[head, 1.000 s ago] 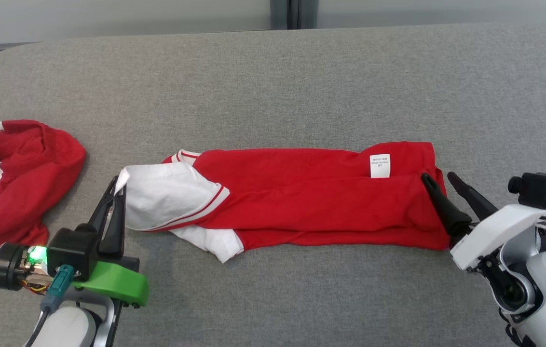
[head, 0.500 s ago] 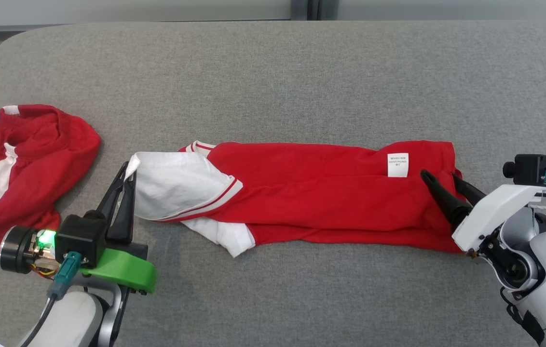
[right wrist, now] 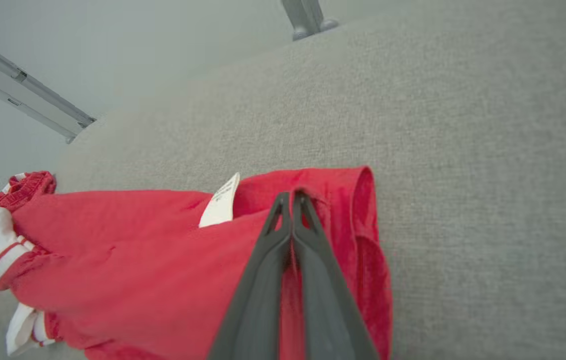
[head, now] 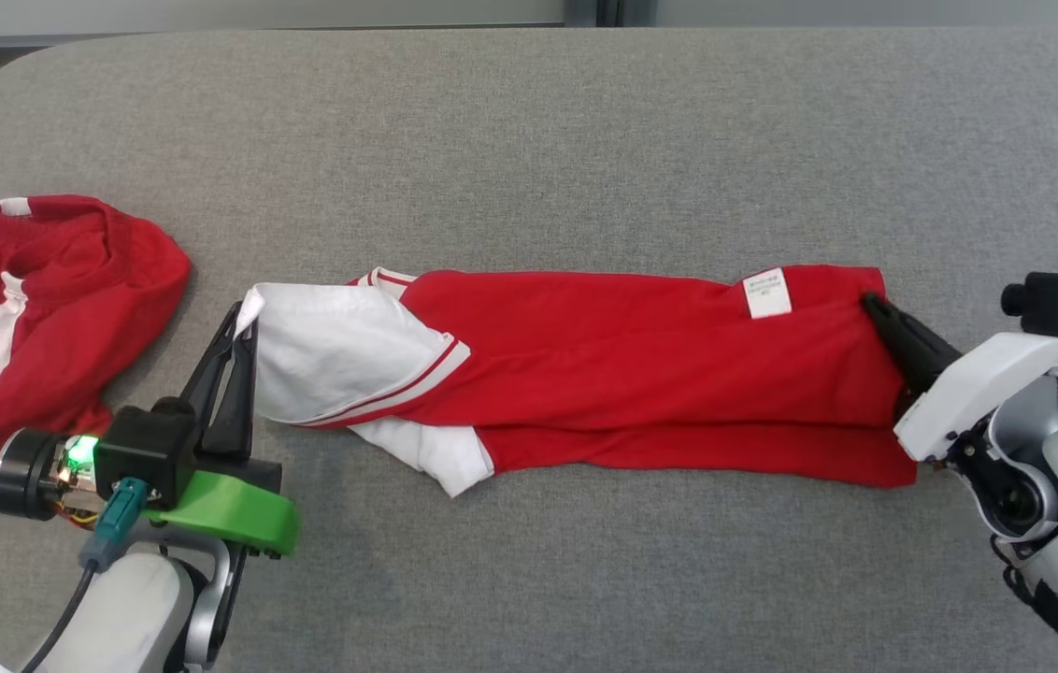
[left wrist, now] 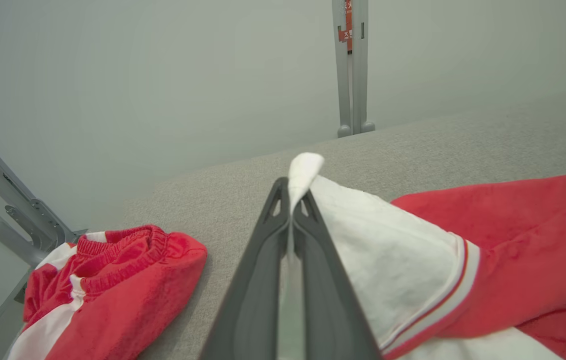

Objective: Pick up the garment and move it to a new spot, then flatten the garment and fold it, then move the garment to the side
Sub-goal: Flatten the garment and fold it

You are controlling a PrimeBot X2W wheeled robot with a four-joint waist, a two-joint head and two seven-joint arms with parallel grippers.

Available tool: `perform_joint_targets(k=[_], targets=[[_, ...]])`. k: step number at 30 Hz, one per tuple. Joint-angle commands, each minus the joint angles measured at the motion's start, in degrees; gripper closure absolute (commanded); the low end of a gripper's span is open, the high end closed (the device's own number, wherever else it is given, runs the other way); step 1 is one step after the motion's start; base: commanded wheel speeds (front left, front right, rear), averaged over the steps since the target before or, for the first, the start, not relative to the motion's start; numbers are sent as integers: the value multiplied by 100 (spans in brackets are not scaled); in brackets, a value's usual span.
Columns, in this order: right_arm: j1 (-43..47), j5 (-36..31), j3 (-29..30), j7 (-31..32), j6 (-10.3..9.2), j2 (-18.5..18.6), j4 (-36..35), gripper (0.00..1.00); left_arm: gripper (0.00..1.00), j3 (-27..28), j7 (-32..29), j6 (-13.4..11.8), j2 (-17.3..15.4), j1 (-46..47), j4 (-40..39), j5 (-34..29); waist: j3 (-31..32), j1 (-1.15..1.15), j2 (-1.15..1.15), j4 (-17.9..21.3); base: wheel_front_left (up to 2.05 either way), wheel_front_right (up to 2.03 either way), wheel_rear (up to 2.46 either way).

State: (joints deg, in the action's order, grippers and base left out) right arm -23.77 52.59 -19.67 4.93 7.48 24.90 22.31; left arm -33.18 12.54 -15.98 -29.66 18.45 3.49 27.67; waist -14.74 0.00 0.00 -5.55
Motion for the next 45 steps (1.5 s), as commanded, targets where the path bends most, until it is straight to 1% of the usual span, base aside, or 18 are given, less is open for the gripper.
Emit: perform_joint_targets(k=[1,5,9,11,14,16,19,22,23,25,27,31,36,38,40,43,45], targets=[[-16,-81,34,-177,3,140,-114,100,100,45,48,52,-28,148,-55,32,7,0,0,9,0,0,0],[7,-165,181,-550,3,444,-531,100,100,136,-100,240,-130,370,-300,199,-26,0,0,81,0,0,0],[-319,-193,408,-787,3,633,-1062,100,100,266,-383,476,-334,893,-687,281,-172,0,0,185,0,0,0],[-530,-195,522,-826,3,687,-1252,100,100,312,-570,622,-485,1319,-815,199,-278,0,0,222,0,0,0],[-1151,-306,635,-735,3,784,-1484,100,100,362,-966,847,-658,2191,-1051,56,-563,0,0,290,0,0,0],[-1633,-402,707,-672,3,820,-1509,100,100,408,-1221,1014,-629,2755,-1083,123,-759,0,0,306,0,0,0],[-2483,-552,720,-520,3,798,-1388,100,100,453,-1640,1257,-582,3664,-783,169,-1080,0,0,330,0,0,0],[-3549,-758,623,-367,3,690,-1019,100,100,413,-1916,1580,-369,4669,-120,229,-1474,0,0,363,0,0,0],[-3803,-817,611,-365,3,656,-922,100,100,401,-1958,1645,-349,4923,44,192,-1574,0,0,367,0,0,0],[-4612,-1036,529,-437,3,507,-489,100,100,337,-1902,1870,-211,5742,673,10,-1830,0,0,384,0,0,0],[-5230,-1265,471,-603,3,345,-39,100,100,274,-1725,1988,-73,6388,1276,-205,-1987,0,0,424,0,0,0],[-6346,-1718,289,-1062,3,62,842,100,100,206,-1055,2092,162,7705,2393,-658,-2239,0,0,544,0,0,0],[-7161,-2013,63,-1584,2,-35,1556,100,100,77,-59,2094,326,8762,3232,-1165,-2473,0,0,575,0,0,0],[-7347,-2036,-106,-1711,3,-23,1713,100,100,157,153,2067,413,8974,3396,-1171,-2568,0,0,543,0,0,0],[-7434,-1989,-269,-1808,2,48,1827,100,100,208,239,2100,439,9004,3430,-1194,-2658,0,0,481,0,0,0],[-7333,-1900,-466,-1917,2,99,1946,100,100,389,264,2170,434,8635,3139,-1078,-2756,0,0,399,0,0,0],[-7106,-1887,-632,-1969,2,146,2055,100,100,522,255,2212,382,8100,2814,-1016,-2763,0,0,322,0,0,0]])
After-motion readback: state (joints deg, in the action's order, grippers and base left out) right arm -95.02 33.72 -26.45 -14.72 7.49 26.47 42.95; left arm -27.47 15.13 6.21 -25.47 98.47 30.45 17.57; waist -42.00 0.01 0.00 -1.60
